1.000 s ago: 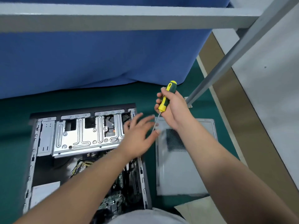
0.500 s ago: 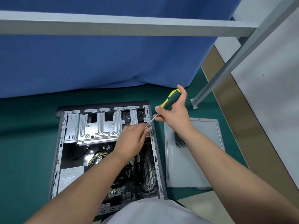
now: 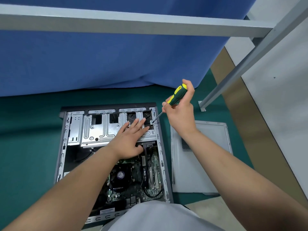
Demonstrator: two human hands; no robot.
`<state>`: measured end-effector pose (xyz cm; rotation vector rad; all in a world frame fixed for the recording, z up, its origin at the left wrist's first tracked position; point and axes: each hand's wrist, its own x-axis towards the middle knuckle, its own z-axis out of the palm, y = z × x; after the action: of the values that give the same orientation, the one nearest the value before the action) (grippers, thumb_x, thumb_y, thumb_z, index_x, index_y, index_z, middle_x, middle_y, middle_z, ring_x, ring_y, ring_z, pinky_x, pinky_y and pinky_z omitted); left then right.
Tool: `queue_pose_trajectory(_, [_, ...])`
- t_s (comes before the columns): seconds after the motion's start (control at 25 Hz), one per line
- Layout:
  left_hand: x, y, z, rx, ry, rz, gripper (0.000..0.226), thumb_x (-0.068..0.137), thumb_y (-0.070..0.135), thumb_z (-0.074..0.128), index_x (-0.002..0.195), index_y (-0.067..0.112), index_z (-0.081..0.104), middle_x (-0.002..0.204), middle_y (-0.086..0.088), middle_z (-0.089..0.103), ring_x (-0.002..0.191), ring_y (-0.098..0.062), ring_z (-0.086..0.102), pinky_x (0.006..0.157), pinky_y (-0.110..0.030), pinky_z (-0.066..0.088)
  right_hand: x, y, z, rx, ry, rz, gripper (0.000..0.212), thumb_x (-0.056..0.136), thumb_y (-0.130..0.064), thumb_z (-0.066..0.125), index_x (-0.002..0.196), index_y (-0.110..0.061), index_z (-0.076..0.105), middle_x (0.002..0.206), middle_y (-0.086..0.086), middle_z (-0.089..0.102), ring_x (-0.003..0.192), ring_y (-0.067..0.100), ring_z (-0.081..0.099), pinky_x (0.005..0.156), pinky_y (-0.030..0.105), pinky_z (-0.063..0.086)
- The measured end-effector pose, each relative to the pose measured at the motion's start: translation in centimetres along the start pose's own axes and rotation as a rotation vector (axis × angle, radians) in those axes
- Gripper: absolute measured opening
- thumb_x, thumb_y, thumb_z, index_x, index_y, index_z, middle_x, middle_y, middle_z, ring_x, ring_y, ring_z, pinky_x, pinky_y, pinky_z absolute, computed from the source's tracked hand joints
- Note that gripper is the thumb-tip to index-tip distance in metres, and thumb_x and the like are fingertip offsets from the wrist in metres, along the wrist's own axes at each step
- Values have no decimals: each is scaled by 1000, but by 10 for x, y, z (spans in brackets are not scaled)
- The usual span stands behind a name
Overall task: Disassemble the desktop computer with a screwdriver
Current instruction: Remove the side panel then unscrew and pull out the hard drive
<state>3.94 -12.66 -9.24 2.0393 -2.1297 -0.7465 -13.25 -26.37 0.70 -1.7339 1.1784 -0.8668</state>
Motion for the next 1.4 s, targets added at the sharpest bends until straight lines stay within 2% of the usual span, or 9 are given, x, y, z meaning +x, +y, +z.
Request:
queue_pose_trajectory(0.08, [-1,-4,3,117,-24,14,101,82,41,60,162,37,-1,166,10,-29,153,-10,-28,122,-36,-20,3,2,4,-31,-14,-37,82,87,-11,66,143,-51,22,89,-3,69,79,23,73,80,49,60])
queue_pose_trajectory(0.16, [0,-3,14,253,30,-13,104,86,31,67,162,35,-4,166,6,-31,154,-16,-24,125,-41,-14,5,5,10,-77,-16,-59,82,87,-10,67,143,-50,22,87,-5,69,78,19,72,79,47,60])
queue_pose_trajectory(0.36, [5,6,25,332,131,-89,94,90,13,61,161,34,3,168,5,-25,158,-21,-12,128,-44,-1,3,13,14,-97,-35,-64,81,88,-10,67,143,-50,21,88,-5,70,76,18,71,76,48,60])
queue_pose_trajectory(0.56, [4,2,26,351,137,-72,95,87,18,64,161,32,7,171,2,-16,159,-23,-6,128,-47,4,3,15,14,-76,-31,-75,81,87,-10,67,142,-49,22,88,-5,69,77,20,71,77,50,60])
queue_pose_trajectory(0.8, [4,1,26,360,133,-76,97,85,19,66,160,33,6,171,2,-16,159,-23,-6,128,-46,3,3,14,12,-60,-32,-89,79,89,-9,67,142,-46,22,90,-5,68,76,19,71,77,48,60])
queue_pose_trajectory(1.04, [3,3,24,367,118,-74,97,86,21,64,159,33,1,170,2,-20,159,-23,-9,128,-46,2,-8,11,7,-222,-208,-315,67,94,-14,68,139,-34,23,100,-4,65,78,21,68,75,46,57])
queue_pose_trajectory(1.2, [3,4,22,364,109,-75,95,87,20,62,159,33,1,170,2,-20,158,-22,-10,128,-46,2,-5,2,6,-263,-231,-299,62,93,-14,66,134,-33,24,97,0,67,76,26,66,74,46,56])
queue_pose_trajectory(1.28, [2,4,21,356,107,-73,94,87,20,61,160,33,2,170,2,-19,158,-22,-10,128,-47,2,-3,-6,7,-324,-221,-309,52,95,-19,63,131,-33,28,90,1,66,70,29,64,71,47,55])
queue_pose_trajectory(1.4, [2,5,20,344,112,-72,94,86,17,59,160,33,5,170,3,-19,158,-22,-10,128,-46,2,11,-25,3,-647,-122,-374,30,99,-50,50,120,-30,41,70,-1,62,63,35,60,65,43,54])
